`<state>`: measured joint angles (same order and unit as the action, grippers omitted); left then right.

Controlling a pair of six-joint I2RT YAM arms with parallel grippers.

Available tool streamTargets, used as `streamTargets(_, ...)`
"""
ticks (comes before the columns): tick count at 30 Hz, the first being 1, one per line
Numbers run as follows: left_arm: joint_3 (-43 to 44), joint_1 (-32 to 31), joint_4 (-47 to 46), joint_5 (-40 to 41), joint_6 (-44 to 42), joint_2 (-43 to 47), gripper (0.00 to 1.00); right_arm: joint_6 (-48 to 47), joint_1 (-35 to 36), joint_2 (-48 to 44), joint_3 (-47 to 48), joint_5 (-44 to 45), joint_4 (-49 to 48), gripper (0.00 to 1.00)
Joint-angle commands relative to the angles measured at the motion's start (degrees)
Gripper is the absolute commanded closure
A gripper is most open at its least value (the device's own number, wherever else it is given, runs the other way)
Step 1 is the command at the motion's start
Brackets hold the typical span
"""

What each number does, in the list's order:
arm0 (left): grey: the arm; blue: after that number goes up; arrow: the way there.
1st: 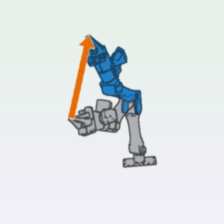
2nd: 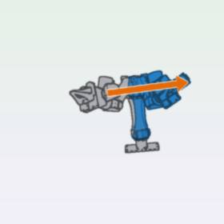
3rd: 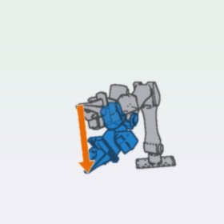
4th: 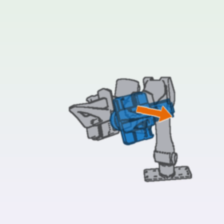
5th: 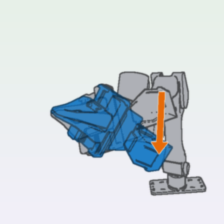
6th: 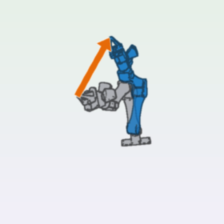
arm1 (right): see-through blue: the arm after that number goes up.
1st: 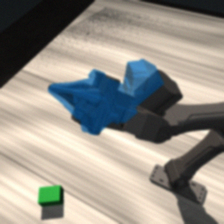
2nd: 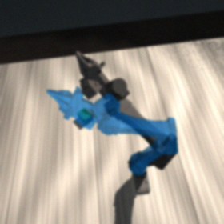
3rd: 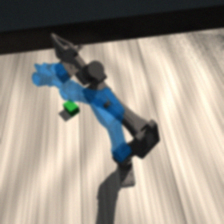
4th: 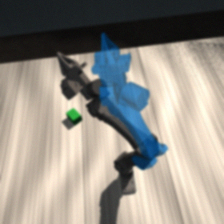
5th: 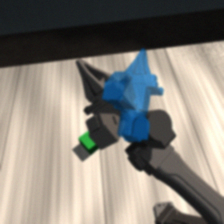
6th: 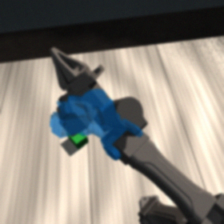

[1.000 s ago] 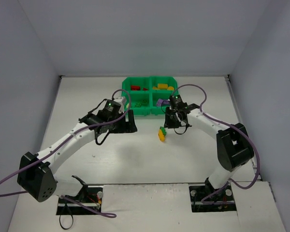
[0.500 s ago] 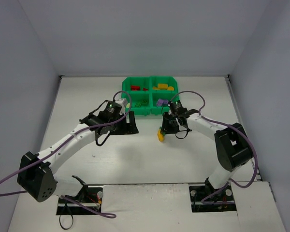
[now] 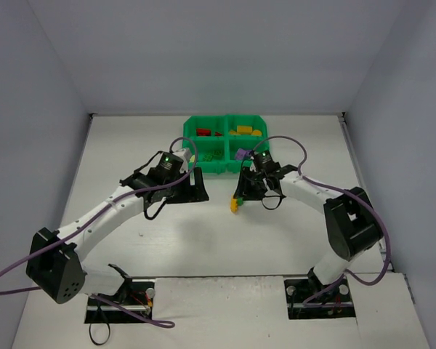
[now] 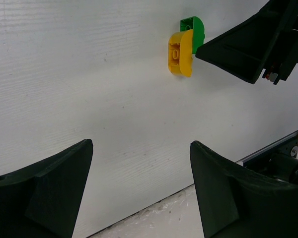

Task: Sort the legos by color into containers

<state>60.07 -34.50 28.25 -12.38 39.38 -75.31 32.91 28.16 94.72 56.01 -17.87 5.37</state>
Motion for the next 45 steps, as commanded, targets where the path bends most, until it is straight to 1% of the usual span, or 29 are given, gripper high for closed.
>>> streamTargets(1, 0.6, -0.3, -3.2, -0.9, 1.0, 0.2, 0.28, -1.3, -1.9, -4.0, 0.9, 0.3, -1.0, 0.61)
streamTargets(2, 0.7, -0.3, -3.2, -0.9, 1.0, -0.3, 0.28, -1.3, -2.3, -4.0, 0.9, 0.1, -0.9, 0.57)
streamTargets(5, 0.8, -0.4, -3.3, -1.0, 1.1, -0.7, 0.28, -1.1, -3.5, -3.5, 1.0, -0.2, -1.0, 0.54)
streamTargets(11, 1.5, -0.9, -3.4, -0.8, 0.6, -1.9, 0.28, 0.8, -3.6, -0.5, 4.4, 0.0, -0.2, 0.52)
streamTargets(16, 2.6, -2.8, -4.0, -0.5, 0.1, -4.5, 0.27, 2.9, -3.2, 2.0, 6.9, 1.5, 0.2, 0.52)
streamTargets(23, 3.2, -4.3, -3.8, 0.3, -0.2, -5.6, 0.28, 5.8, -2.7, 5.8, 9.8, 6.3, 3.4, 0.54)
streamTargets(32, 3.8, -4.6, -2.9, 0.6, -0.7, -6.8, 0.28, 5.9, -1.5, 8.9, 11.8, 6.9, 5.4, 0.57)
streamTargets(36, 4.4, -5.4, -2.9, 0.7, -0.8, -7.9, 0.28, 5.7, -0.9, 9.4, 11.9, 7.1, 5.9, 0.61)
streamTargets(41, 6.7, -7.1, -2.6, 1.0, -1.1, -10.6, 0.28, 6.0, -0.9, 10.1, 11.8, 6.9, 6.3, 0.71)
streamTargets(44, 9.1, -8.4, -2.6, 1.0, -1.2, -13.0, 0.28, 6.0, -0.8, 10.4, 11.8, 6.9, 6.3, 0.81)
streamTargets(45, 9.7, -8.7, -2.4, 1.1, -1.2, -13.6, 0.28, 6.0, -0.9, 10.3, 11.8, 7.0, 6.3, 0.87)
